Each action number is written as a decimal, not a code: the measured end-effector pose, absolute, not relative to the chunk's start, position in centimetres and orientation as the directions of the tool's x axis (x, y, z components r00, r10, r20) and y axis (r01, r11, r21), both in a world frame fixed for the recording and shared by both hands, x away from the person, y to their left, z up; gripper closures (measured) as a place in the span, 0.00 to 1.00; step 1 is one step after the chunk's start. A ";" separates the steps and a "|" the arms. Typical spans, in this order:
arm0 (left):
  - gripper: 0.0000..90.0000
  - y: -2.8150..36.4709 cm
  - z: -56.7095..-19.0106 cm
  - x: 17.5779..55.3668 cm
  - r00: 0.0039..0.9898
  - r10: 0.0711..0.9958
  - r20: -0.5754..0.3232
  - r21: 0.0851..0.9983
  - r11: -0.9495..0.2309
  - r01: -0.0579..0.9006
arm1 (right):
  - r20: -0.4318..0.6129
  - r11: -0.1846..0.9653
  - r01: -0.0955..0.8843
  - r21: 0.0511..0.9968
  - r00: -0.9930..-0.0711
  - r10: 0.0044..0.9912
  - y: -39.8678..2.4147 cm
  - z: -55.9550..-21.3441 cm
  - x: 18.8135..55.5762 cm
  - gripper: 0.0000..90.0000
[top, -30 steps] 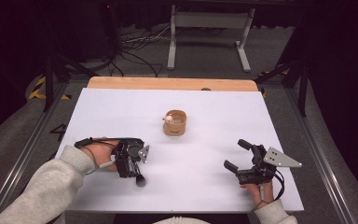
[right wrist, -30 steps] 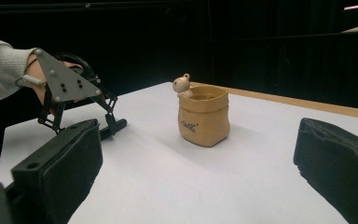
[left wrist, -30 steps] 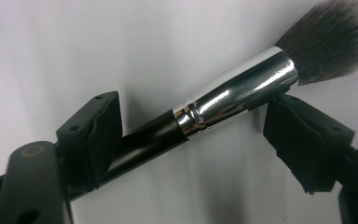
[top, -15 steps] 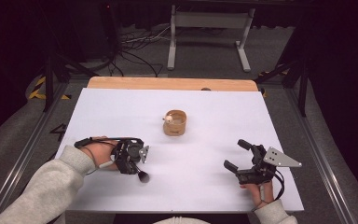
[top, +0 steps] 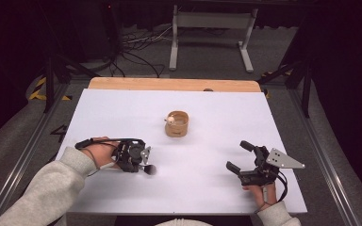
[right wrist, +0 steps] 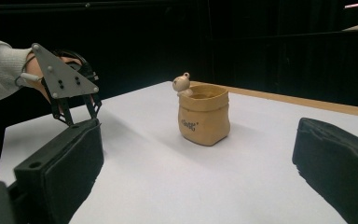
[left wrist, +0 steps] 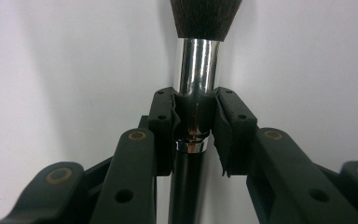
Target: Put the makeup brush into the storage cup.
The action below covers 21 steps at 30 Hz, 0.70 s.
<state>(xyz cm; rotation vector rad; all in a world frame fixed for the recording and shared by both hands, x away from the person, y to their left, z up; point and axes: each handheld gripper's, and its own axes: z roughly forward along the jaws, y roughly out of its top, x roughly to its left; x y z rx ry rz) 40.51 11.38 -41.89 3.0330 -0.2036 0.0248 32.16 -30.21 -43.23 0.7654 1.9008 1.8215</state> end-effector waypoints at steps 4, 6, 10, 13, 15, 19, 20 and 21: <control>0.79 11.5 -41.3 40.5 0.992 -0.124 0.026 0.134 -0.983 -0.127 | 0.086 0.002 0.113 0.994 -0.771 0.631 -30.2 -43.2 32.2 0.02; 0.79 11.6 -40.8 40.6 0.992 -0.124 0.036 0.150 -0.980 -0.128 | 0.087 0.001 0.113 0.994 -0.771 0.630 -30.2 -43.2 32.2 0.02; 0.79 11.9 -39.9 40.5 0.992 -0.116 0.041 0.207 -0.971 -0.122 | 0.085 0.003 0.111 0.994 -0.771 0.632 -30.2 -43.2 32.2 0.02; 0.79 12.0 -39.3 40.3 0.993 -0.106 0.052 0.252 -0.961 -0.115 | 0.083 0.003 0.110 0.994 -0.772 0.630 -30.2 -43.2 32.2 0.02; 0.79 12.1 -38.8 40.3 0.992 -0.108 0.066 0.283 -0.951 -0.122 | 0.083 0.004 0.110 0.994 -0.772 0.630 -30.1 -43.2 32.2 0.02; 0.79 12.4 -38.1 40.3 0.993 -0.091 0.079 0.337 -0.935 -0.112 | 0.078 0.009 0.108 0.994 -0.773 0.630 -30.1 -43.2 32.2 0.02; 0.79 12.5 -38.0 40.3 0.993 -0.087 0.085 0.359 -0.926 -0.112 | 0.077 0.010 0.108 0.994 -0.773 0.630 -30.1 -43.2 32.2 0.02; 0.79 12.6 -37.8 40.3 0.993 -0.077 0.091 0.371 -0.922 -0.106 | 0.077 0.010 0.107 0.994 -0.773 0.630 -30.1 -43.2 32.2 0.02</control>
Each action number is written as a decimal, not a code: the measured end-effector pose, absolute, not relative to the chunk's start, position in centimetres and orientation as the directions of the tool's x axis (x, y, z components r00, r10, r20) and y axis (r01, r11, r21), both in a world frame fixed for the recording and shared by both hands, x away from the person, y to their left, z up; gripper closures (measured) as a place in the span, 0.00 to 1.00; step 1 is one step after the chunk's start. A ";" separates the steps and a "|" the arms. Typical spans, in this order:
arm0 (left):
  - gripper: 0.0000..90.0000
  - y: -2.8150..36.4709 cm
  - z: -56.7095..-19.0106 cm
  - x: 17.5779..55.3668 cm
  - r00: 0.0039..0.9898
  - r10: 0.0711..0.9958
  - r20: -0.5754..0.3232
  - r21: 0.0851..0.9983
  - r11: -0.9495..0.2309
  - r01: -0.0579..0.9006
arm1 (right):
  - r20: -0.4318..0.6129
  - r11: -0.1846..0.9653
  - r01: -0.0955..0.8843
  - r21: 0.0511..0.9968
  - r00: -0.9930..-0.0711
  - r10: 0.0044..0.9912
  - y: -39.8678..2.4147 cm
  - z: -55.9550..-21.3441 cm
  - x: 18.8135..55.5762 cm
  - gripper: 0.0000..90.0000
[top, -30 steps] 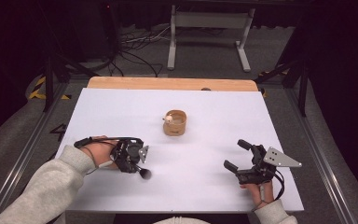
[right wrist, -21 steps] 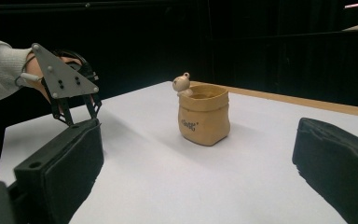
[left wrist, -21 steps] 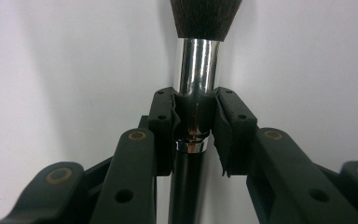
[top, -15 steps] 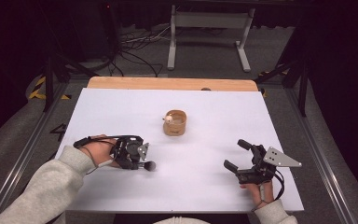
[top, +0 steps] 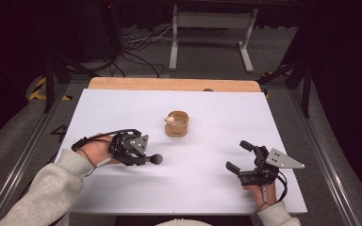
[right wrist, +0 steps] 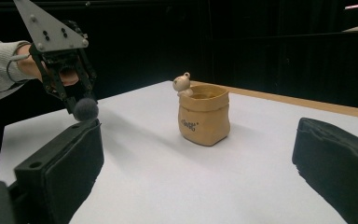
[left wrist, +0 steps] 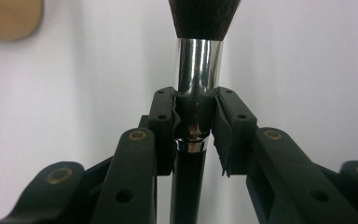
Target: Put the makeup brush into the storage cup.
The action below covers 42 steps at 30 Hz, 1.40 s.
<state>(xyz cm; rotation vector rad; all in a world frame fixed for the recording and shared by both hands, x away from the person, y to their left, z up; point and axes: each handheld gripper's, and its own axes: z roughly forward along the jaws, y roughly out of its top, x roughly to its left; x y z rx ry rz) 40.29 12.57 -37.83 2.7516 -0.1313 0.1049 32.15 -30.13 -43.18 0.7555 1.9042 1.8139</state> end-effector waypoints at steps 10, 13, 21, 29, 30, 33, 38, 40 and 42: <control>0.79 13.8 -37.6 40.3 0.997 0.000 0.078 0.598 -0.800 -0.047 | 0.074 0.012 0.106 0.994 -0.773 0.629 -30.1 -43.2 32.1 0.02; 0.79 14.0 -37.7 40.3 0.997 0.012 0.070 0.625 -0.780 -0.034 | 0.074 0.013 0.106 0.994 -0.773 0.630 -30.1 -43.2 32.1 0.02; 0.79 14.6 -38.0 39.6 0.996 0.073 0.049 0.710 -0.704 0.017 | 0.075 0.013 0.107 0.994 -0.774 0.629 -30.1 -43.2 32.1 0.02; 0.79 15.0 -37.5 38.9 0.987 0.154 0.035 0.799 -0.598 0.065 | 0.078 0.012 0.109 0.994 -0.774 0.629 -30.1 -43.2 32.2 0.02; 0.78 15.0 -37.5 38.8 0.987 0.160 0.028 0.808 -0.584 0.072 | 0.078 0.012 0.110 0.994 -0.773 0.630 -30.1 -43.2 32.1 0.02; 0.79 14.9 -37.7 38.7 0.986 0.166 0.008 0.827 -0.556 0.087 | 0.080 0.009 0.110 0.994 -0.772 0.631 -30.1 -43.2 32.1 0.02; 0.78 14.5 -37.9 38.2 0.984 0.180 0.002 0.838 -0.537 0.097 | 0.079 0.010 0.110 0.994 -0.772 0.630 -30.1 -43.2 32.1 0.02; 0.78 14.3 -38.1 38.0 0.981 0.194 -0.009 0.847 -0.520 0.110 | 0.080 0.009 0.111 0.994 -0.773 0.630 -30.1 -43.2 32.1 0.02; 0.79 14.0 -38.3 37.8 0.978 0.209 -0.011 0.854 -0.507 0.118 | 0.080 0.010 0.111 0.994 -0.773 0.630 -30.1 -43.2 32.1 0.02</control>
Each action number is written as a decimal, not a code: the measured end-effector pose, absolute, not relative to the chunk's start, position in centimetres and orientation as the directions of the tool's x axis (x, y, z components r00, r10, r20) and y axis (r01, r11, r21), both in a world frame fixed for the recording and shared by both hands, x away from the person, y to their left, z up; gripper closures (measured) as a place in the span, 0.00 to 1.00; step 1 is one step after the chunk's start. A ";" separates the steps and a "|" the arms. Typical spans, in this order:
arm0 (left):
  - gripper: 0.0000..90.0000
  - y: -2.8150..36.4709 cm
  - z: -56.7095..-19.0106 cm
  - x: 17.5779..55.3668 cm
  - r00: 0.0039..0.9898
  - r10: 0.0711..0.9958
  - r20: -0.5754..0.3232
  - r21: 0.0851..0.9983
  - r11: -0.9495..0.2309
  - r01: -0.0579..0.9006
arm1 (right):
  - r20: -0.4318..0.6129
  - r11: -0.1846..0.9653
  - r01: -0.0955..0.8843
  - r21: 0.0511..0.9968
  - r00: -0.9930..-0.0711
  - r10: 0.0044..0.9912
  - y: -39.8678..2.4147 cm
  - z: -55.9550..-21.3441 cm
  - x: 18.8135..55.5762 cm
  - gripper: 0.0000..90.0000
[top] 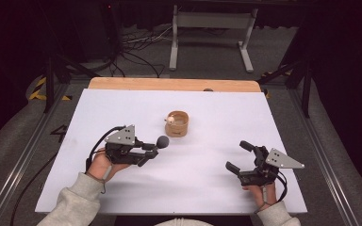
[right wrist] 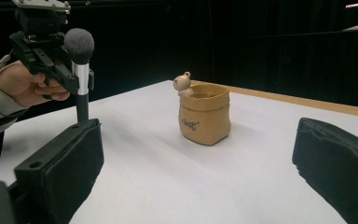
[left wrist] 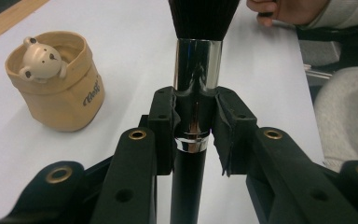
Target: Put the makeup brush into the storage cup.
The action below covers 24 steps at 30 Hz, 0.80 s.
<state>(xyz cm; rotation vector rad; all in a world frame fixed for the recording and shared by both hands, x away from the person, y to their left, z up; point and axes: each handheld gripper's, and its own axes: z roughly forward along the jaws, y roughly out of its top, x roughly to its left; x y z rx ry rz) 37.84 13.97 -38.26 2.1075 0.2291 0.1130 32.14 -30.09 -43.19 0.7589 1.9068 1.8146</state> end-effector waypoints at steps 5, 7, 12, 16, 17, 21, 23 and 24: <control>0.79 13.5 -38.6 37.3 0.967 0.253 -0.021 0.888 -0.440 0.134 | 0.078 0.016 0.113 0.993 -0.773 0.629 -30.0 -43.2 32.1 0.02; 0.78 13.3 -38.8 37.1 0.963 0.270 -0.017 0.892 -0.431 0.137 | 0.075 0.022 0.113 0.993 -0.775 0.628 -29.9 -43.2 32.1 0.03; 0.78 13.1 -39.3 36.9 0.954 0.299 -0.028 0.911 -0.386 0.148 | 0.072 0.028 0.115 0.993 -0.776 0.627 -29.8 -43.2 32.2 0.03; 0.79 13.0 -39.7 36.7 0.948 0.312 -0.061 0.933 -0.319 0.165 | 0.071 0.034 0.117 0.993 -0.779 0.623 -29.6 -43.1 32.1 0.03; 0.79 12.9 -39.7 36.7 0.946 0.316 -0.066 0.937 -0.307 0.168 | 0.069 0.038 0.118 0.992 -0.779 0.623 -29.4 -43.1 32.1 0.03; 0.79 12.5 -40.0 36.6 0.934 0.354 -0.046 0.943 -0.292 0.158 | 0.037 0.075 0.106 0.992 -0.782 0.622 -28.8 -42.8 32.0 0.03; 0.79 12.3 -40.1 36.5 0.931 0.360 -0.055 0.945 -0.282 0.165 | 0.031 0.085 0.107 0.991 -0.782 0.622 -28.7 -42.8 32.0 0.03; 0.79 12.2 -40.2 36.5 0.929 0.365 -0.053 0.946 -0.279 0.164 | 0.024 0.092 0.102 0.991 -0.785 0.619 -28.5 -42.7 31.9 0.03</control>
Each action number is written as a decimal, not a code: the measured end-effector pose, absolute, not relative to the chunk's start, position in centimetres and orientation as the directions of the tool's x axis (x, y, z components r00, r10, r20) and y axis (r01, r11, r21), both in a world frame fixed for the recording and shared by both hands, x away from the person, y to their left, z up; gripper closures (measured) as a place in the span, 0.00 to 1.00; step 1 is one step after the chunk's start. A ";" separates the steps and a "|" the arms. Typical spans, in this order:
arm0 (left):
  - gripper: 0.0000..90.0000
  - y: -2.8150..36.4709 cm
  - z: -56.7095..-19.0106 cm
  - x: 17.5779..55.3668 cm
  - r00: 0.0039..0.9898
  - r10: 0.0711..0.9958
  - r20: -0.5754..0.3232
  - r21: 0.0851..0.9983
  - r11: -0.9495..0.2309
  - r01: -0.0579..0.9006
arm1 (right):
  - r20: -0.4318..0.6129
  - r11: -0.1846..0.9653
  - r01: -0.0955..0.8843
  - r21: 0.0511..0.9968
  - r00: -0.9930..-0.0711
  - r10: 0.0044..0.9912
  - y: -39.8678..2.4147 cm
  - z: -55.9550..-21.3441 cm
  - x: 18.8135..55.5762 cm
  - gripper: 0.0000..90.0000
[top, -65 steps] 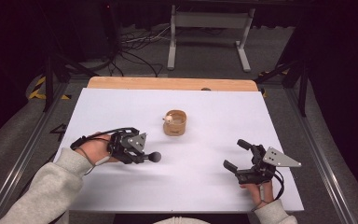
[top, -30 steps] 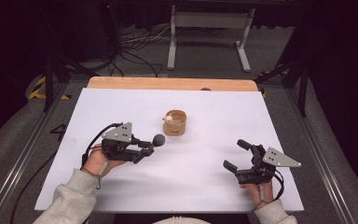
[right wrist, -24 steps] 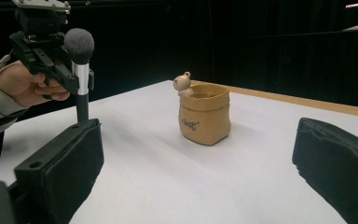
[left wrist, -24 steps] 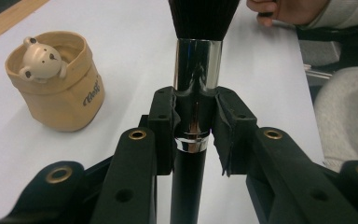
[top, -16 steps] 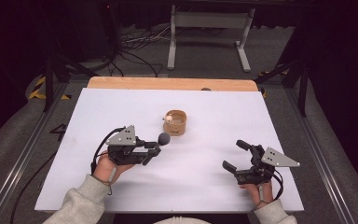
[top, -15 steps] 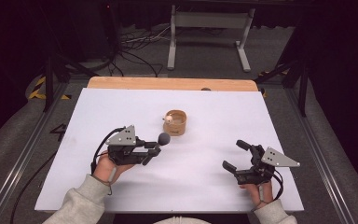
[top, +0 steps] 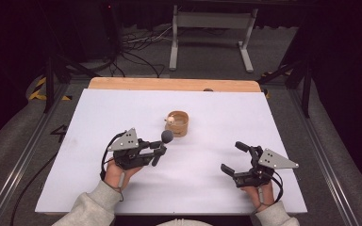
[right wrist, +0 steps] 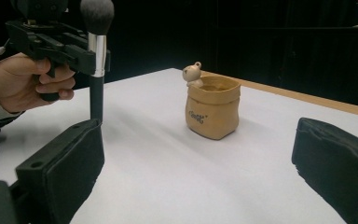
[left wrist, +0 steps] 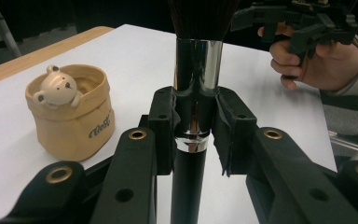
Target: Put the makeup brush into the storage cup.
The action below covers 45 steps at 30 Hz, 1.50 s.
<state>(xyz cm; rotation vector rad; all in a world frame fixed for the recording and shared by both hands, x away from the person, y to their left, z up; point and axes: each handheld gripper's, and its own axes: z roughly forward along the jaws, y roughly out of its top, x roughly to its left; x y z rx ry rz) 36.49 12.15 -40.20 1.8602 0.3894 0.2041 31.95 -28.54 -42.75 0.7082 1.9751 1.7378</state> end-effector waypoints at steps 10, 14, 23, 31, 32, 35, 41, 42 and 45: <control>0.79 11.6 -40.7 36.3 0.920 0.384 -0.077 0.962 -0.216 0.170 | 0.006 0.127 0.106 0.986 -0.789 0.614 -27.9 -42.2 31.9 0.03; 0.79 11.5 -40.8 36.2 0.913 0.401 -0.070 0.963 -0.212 0.167 | 0.016 0.118 0.111 0.987 -0.791 0.612 -27.6 -41.4 32.2 0.03; 0.79 10.9 -41.0 36.2 0.912 0.405 -0.068 0.967 -0.198 0.160 | -0.014 0.136 0.076 0.988 -0.826 0.563 -25.0 -39.5 33.1 0.04; 0.79 10.9 -41.0 36.2 0.913 0.402 -0.069 0.970 -0.189 0.156 | -0.042 0.169 0.053 0.984 -0.859 0.510 -22.0 -38.1 33.8 0.05; 0.79 10.9 -41.0 36.2 0.913 0.402 -0.069 0.970 -0.189 0.156 | -0.044 0.173 0.052 0.984 -0.861 0.506 -21.6 -37.9 33.9 0.05; 0.79 10.9 -41.0 36.2 0.912 0.405 -0.068 0.970 -0.186 0.155 | -0.045 0.178 0.050 0.983 -0.869 0.492 -20.8 -37.6 34.1 0.05; 0.79 10.9 -40.9 36.1 0.914 0.400 -0.067 0.971 -0.186 0.152 | -0.049 0.190 0.047 0.981 -0.883 0.467 -18.8 -37.1 34.8 0.05; 0.79 10.8 -40.9 36.0 0.915 0.397 -0.064 0.970 -0.190 0.151 | -0.045 0.189 0.049 0.981 -0.885 0.464 -18.5 -37.0 34.9 0.05; 0.79 10.7 -40.9 36.1 0.919 0.391 -0.054 0.970 -0.197 0.141 | -0.041 0.193 0.052 0.980 -0.892 0.450 -17.4 -36.8 35.2 0.06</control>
